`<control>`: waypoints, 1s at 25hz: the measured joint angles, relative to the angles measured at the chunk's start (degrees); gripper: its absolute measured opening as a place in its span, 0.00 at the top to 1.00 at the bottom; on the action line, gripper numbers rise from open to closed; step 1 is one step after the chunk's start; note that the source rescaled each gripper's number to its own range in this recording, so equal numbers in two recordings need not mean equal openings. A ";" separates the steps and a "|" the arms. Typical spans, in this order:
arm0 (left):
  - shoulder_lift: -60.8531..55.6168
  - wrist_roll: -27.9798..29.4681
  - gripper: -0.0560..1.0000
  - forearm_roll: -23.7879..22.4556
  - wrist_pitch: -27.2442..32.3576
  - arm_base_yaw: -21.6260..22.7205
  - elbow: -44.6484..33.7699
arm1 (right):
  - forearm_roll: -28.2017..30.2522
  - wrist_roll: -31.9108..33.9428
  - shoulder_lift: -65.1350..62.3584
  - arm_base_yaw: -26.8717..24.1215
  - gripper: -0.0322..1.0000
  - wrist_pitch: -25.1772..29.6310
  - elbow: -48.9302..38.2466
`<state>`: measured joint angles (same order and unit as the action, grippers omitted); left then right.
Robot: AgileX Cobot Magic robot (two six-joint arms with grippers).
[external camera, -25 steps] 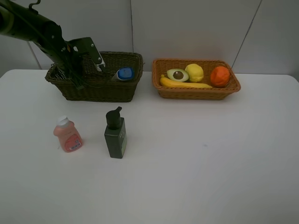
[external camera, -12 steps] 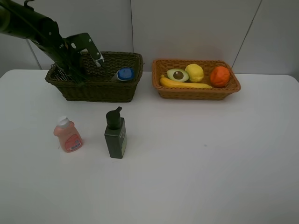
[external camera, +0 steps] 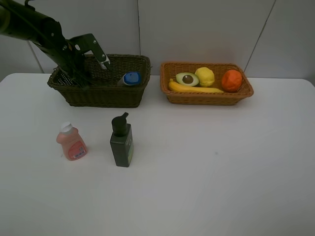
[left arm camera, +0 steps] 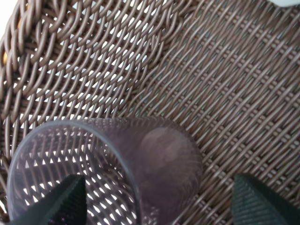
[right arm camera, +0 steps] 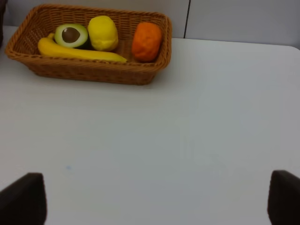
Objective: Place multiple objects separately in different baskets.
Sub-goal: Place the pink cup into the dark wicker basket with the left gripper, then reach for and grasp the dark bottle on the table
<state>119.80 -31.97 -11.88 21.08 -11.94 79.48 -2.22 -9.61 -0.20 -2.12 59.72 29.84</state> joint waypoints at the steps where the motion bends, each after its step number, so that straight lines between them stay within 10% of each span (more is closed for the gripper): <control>1: -0.04 0.00 0.15 0.00 0.05 0.00 0.00 | 0.00 0.00 0.00 0.00 0.00 0.00 0.00; 25: -11.20 3.12 0.14 3.08 12.17 -0.11 -0.11 | 0.00 0.00 0.00 0.00 0.00 0.00 0.00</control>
<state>108.60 -28.85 -8.80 33.25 -12.05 79.37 -2.22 -9.61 -0.20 -2.12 59.72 29.84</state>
